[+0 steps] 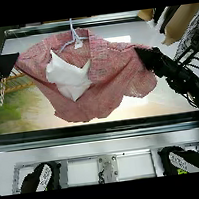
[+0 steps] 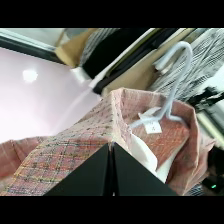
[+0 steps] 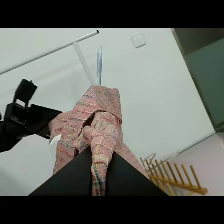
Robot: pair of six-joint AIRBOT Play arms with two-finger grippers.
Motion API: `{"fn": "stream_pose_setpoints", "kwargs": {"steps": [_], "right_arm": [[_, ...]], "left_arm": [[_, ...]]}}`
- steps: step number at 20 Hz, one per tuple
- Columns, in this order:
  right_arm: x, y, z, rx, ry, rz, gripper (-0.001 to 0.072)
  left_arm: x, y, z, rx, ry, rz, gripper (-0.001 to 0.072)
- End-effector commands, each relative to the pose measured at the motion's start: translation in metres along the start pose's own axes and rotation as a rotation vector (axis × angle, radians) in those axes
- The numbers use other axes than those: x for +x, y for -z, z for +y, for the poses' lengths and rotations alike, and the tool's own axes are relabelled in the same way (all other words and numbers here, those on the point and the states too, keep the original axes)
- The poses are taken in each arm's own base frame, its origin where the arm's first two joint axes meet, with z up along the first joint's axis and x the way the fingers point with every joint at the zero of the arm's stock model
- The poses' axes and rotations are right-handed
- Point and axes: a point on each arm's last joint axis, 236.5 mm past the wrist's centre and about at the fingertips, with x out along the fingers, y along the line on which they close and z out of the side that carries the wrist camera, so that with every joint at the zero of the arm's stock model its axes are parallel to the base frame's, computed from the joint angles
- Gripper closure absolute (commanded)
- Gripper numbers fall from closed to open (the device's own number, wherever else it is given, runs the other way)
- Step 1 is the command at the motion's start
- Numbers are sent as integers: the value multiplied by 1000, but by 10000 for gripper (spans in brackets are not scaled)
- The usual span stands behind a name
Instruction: Fold the clothes and pants, and hang the long-sleeved shirts on hangers.
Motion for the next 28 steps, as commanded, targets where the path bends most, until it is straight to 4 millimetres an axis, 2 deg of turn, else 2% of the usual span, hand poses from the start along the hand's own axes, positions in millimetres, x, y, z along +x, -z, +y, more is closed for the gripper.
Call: {"fn": "stream_pose_setpoints", "kwargs": {"steps": [1,5,7,11,12,13,14,16,20,21,22,23,25,28], "right_arm": [[0,0,-5,-1,19,2,696],[0,0,-6,-1,24,2,696],[0,0,-5,-1,23,2,696],[0,0,-5,-1,21,1,696],[0,0,-4,-1,19,1,697],[0,0,-3,-1,16,0,696],[0,-1,-2,0,9,-3,697],[0,-6,3,-2,-8,-21,696],[-3,-23,11,-31,-17,-65,697],[-6,-29,12,-61,-10,-73,696],[-11,-38,13,-100,4,-87,697],[-17,-50,13,-136,20,-113,696],[-35,-82,13,-211,80,-177,696],[-68,-130,14,-376,214,-236,696]], "left_arm": [[-18,23,-8,157,-201,60,693],[-29,48,-46,290,-270,94,693],[-29,68,-62,329,-264,144,693],[-9,120,-92,395,-153,316,690],[-2,133,-94,406,-142,361,564],[5,143,-92,413,-150,397,194],[11,146,-86,418,-180,409,131],[15,133,-72,427,-277,386,139],[14,80,-70,377,-364,261,141],[14,73,-67,362,-378,247,196],[16,70,-64,355,-388,243,330],[17,71,-60,351,-398,247,420],[24,76,-54,346,-407,274,691],[40,90,-45,320,-408,324,691]]}}
